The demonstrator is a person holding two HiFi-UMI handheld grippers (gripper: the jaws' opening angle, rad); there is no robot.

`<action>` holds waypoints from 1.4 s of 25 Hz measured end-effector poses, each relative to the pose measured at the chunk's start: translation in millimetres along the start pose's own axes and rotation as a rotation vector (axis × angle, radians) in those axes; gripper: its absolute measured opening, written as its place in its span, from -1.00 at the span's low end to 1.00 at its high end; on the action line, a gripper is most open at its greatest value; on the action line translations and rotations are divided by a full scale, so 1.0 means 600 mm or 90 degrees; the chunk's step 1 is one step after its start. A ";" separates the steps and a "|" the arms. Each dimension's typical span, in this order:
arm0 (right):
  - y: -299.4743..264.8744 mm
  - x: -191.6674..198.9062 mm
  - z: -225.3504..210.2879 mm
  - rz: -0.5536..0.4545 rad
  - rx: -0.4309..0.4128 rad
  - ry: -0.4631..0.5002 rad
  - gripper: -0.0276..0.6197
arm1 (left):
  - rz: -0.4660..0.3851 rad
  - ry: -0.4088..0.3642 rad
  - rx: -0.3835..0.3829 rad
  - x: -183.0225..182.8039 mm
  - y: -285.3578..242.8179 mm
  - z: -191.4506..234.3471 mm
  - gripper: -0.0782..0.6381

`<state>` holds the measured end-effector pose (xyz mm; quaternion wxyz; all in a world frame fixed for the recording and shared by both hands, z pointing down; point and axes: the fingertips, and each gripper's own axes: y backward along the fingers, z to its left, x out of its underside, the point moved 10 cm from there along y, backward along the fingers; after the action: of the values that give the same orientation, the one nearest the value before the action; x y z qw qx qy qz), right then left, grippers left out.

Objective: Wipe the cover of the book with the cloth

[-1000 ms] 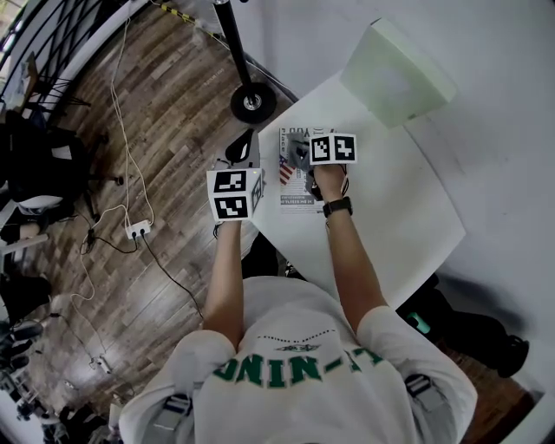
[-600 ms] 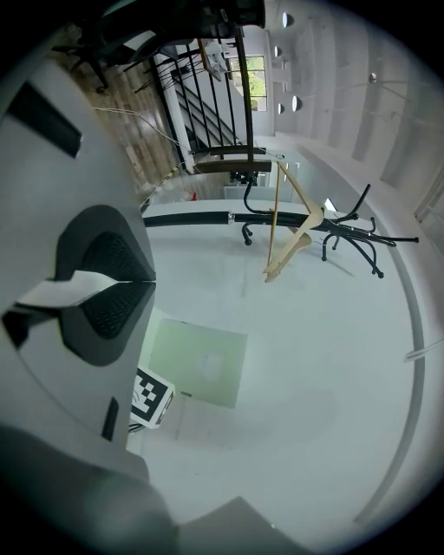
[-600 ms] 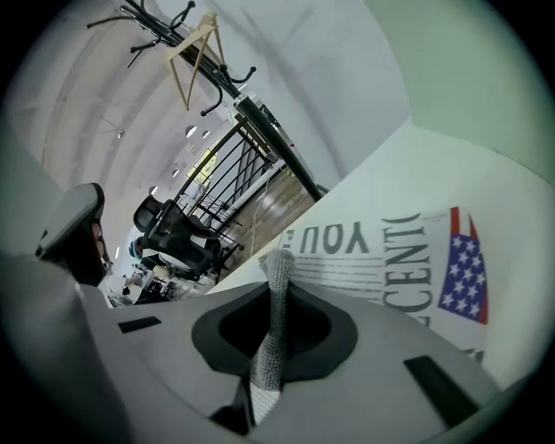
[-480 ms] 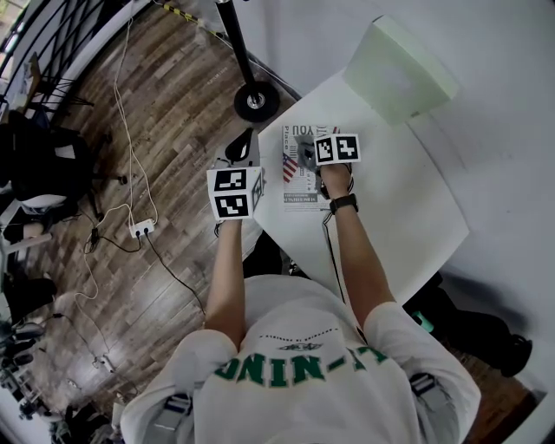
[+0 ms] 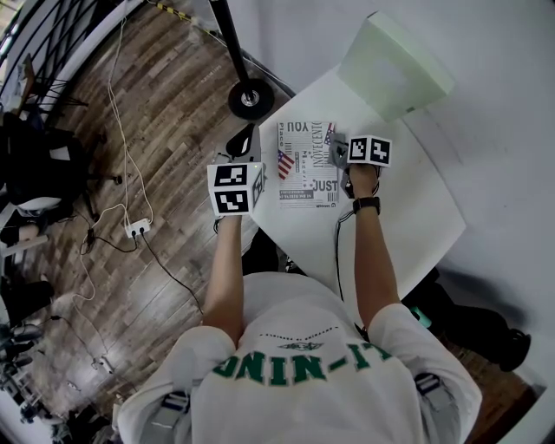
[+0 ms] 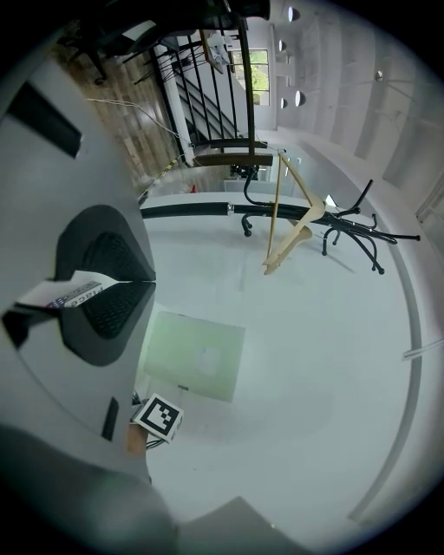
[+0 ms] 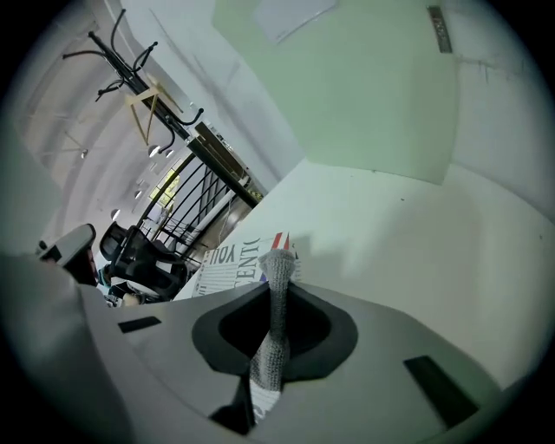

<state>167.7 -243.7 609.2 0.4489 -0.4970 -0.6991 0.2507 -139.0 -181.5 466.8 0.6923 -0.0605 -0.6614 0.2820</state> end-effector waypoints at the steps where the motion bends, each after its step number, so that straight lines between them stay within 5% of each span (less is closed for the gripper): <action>1: -0.001 -0.002 0.008 -0.001 -0.004 -0.001 -0.81 | 0.000 0.000 0.000 0.000 -0.001 0.000 -0.73; 9: -0.072 0.034 0.182 0.048 -0.124 0.086 -0.81 | 0.002 -0.005 -0.022 0.003 0.005 0.012 -0.73; 14: -0.119 0.057 0.219 0.091 -0.141 0.105 -0.81 | 0.000 -0.007 -0.032 -0.001 0.008 0.022 -0.73; 35: 0.013 0.043 -0.007 -0.003 -0.028 -0.045 -0.81 | -0.006 -0.007 0.007 -0.010 -0.017 -0.008 -0.73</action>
<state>172.3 -217.5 614.6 0.4135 -0.4955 -0.7212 0.2516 -131.2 -191.4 465.4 0.6902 -0.0522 -0.6641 0.2828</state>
